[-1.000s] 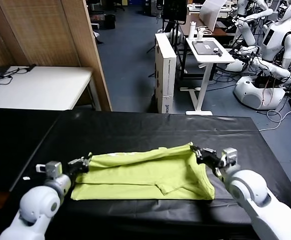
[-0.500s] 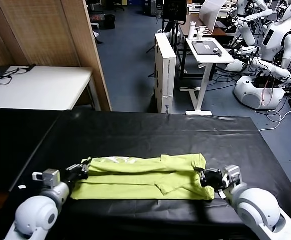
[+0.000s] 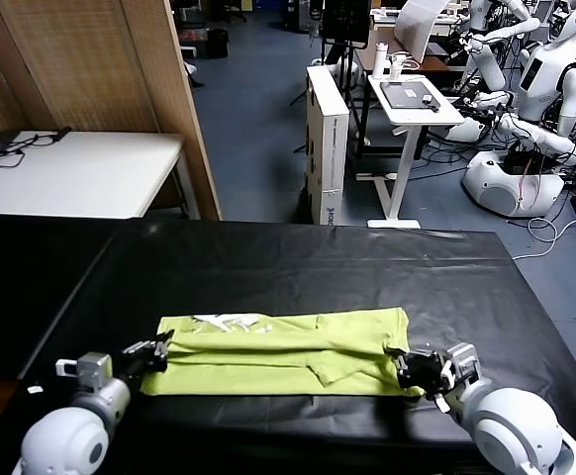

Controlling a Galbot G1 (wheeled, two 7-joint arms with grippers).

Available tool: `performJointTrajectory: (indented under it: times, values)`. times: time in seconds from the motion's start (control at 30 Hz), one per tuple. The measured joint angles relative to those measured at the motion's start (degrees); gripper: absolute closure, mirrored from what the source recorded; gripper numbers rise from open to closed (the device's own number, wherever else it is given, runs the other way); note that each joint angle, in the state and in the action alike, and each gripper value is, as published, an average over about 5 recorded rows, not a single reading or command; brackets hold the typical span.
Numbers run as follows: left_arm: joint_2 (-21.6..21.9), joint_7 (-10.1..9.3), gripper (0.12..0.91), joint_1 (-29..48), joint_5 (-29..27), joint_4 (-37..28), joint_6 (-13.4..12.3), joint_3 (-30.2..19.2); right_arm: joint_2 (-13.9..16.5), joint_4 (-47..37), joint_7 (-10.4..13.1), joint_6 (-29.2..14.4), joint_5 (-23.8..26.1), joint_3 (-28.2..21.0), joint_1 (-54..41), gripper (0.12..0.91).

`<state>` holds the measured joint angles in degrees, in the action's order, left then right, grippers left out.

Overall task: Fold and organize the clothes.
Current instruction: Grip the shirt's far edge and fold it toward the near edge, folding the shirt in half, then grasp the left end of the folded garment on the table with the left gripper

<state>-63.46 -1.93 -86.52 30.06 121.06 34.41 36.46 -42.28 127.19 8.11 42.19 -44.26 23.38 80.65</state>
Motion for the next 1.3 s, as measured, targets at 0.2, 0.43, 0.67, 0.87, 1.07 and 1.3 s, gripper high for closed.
performJointTrajectory:
  times: [0.2,0.43,0.67,0.87,1.07,1.3]
  values:
    - [-0.92,-0.91,0.873,-1.57,0.33,0.88,2.01,0.38,0.23,0.88,0.2,0.0,-0.06,-0.03,0.92,0.885]
    - [-1.8,-2.16,0.549,-2.8,0.42,2.84,3.38,1.43,-0.02,3.01,0.19,0.0,-0.69,2.08,2.72,0.64]
    - [-1.3,-2.91,0.162,-2.34,-0.17,4.71,3.85,2.69,-0.79,3.58,0.65,0.01,-3.03,5.27,2.09,0.211]
    - [-1.04,-3.18,0.124,1.37,0.81,2.11,1.92,3.44,-4.82,-1.9,1.1,-0.6,-1.86,5.75,-2.83,0.12]
    - [-1.38,-2.63,0.123,5.87,0.38,-2.63,1.16,1.77,-9.82,-8.64,0.69,-3.67,0.58,4.51,-7.19,0.118]
    - [-2.61,-2.58,0.123,9.65,0.37,-7.84,1.0,-0.53,-13.71,-15.05,-0.34,-5.01,2.6,3.15,-10.72,0.118]
